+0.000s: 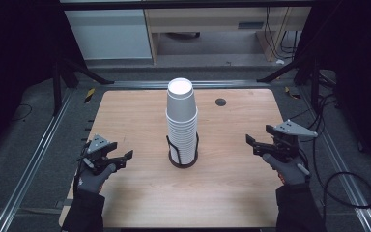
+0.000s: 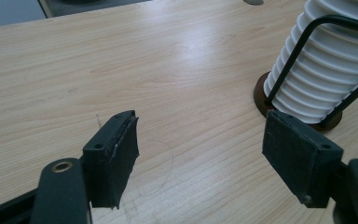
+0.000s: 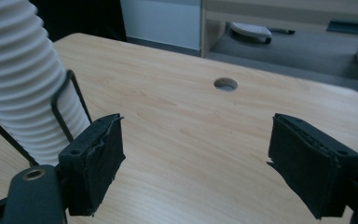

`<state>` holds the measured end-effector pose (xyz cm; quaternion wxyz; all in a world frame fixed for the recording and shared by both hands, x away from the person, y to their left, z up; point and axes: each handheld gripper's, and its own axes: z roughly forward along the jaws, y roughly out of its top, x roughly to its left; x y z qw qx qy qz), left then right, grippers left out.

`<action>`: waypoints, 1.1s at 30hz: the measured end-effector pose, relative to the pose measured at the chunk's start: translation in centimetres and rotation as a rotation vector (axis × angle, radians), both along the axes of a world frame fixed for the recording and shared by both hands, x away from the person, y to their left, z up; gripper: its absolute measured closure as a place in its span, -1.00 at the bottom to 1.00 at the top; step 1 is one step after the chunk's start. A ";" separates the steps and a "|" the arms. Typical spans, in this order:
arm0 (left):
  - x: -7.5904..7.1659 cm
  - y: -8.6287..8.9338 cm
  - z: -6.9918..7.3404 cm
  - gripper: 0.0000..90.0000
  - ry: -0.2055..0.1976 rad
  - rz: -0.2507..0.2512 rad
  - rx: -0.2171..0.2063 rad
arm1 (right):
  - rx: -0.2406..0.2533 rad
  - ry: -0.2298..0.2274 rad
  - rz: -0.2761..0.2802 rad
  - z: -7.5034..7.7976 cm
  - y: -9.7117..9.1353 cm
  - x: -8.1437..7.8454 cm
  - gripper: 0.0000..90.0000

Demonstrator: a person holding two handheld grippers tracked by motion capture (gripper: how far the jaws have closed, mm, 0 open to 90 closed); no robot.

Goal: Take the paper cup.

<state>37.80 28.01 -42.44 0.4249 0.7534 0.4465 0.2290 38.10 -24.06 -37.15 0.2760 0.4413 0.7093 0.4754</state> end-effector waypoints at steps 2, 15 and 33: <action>0.1 0.0 0.0 -0.43 0.003 0.002 -0.002 | -0.006 -0.009 0.019 1.1 0.7 0.2 -0.61; 0.2 -0.2 -0.6 -0.45 0.020 -0.001 0.005 | 0.090 -0.091 0.213 7.8 5.8 1.5 -0.66; 0.5 -0.4 -1.0 -0.47 0.033 -0.009 0.021 | 0.051 -0.097 0.326 11.2 10.5 1.7 -0.82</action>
